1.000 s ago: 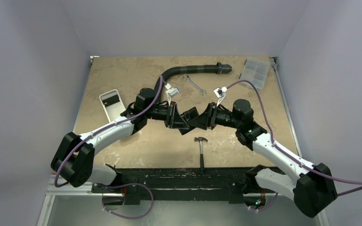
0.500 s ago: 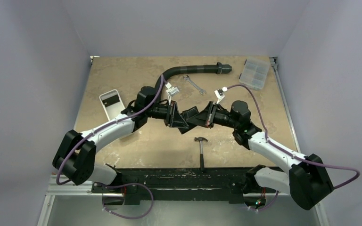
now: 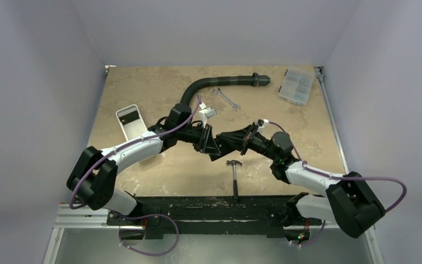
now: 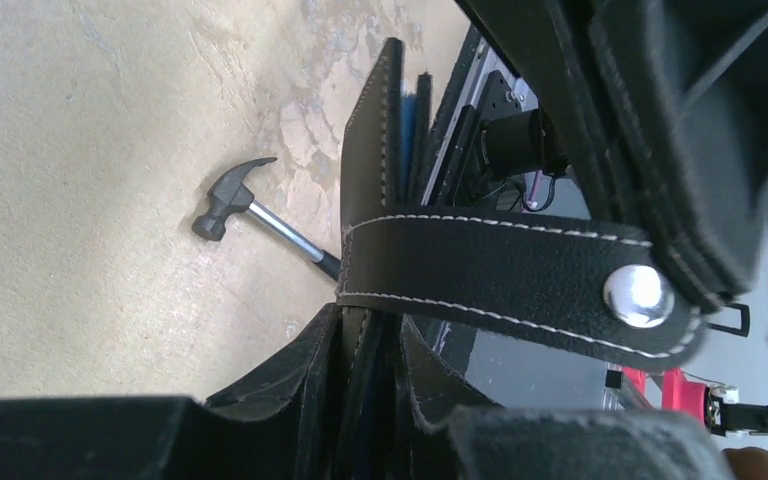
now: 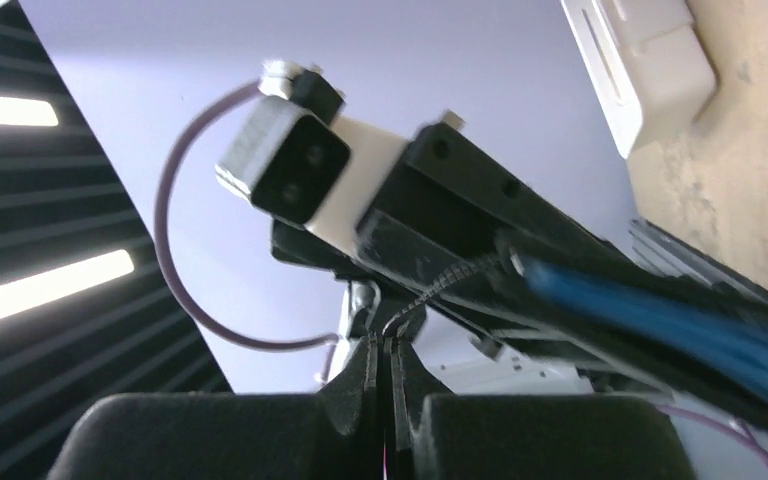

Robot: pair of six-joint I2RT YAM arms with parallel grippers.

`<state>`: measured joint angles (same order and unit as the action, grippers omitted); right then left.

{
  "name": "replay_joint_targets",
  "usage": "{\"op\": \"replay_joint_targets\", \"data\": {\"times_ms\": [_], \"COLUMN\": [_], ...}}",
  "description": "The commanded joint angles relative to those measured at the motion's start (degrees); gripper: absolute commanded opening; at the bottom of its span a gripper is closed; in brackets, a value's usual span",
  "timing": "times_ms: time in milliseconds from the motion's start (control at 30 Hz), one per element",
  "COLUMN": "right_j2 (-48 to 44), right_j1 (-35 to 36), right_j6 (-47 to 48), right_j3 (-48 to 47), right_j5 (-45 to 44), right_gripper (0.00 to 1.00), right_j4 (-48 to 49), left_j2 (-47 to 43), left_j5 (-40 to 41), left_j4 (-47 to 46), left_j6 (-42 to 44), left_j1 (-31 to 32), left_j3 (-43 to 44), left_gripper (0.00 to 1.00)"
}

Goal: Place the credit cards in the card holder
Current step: Open the card holder at the center of the board.

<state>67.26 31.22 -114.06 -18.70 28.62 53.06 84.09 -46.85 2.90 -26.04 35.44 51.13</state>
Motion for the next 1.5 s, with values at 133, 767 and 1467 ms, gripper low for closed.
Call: {"op": "replay_joint_targets", "data": {"times_ms": [133,767,1467], "right_j2": [6.79,7.85,52.61], "right_j1": [-1.84,-0.83,7.07], "right_j6": [8.22,63.41,16.59], "right_j3": [-8.42,-13.25,-7.67], "right_j5": [-1.42,-0.48,9.34], "right_gripper": [0.37,0.84,0.35], "right_j4": [5.35,-32.39,52.58], "left_j2": [0.81,-13.60,-11.50], "left_j5": [2.42,62.04,59.07], "left_j4": [1.43,-0.88,-9.14], "left_j6": [1.72,-5.25,-3.33], "left_j1": [0.80,13.90,15.87], "left_j3": [2.15,-17.24,-22.97], "left_gripper": [0.00,0.00,0.00]}}
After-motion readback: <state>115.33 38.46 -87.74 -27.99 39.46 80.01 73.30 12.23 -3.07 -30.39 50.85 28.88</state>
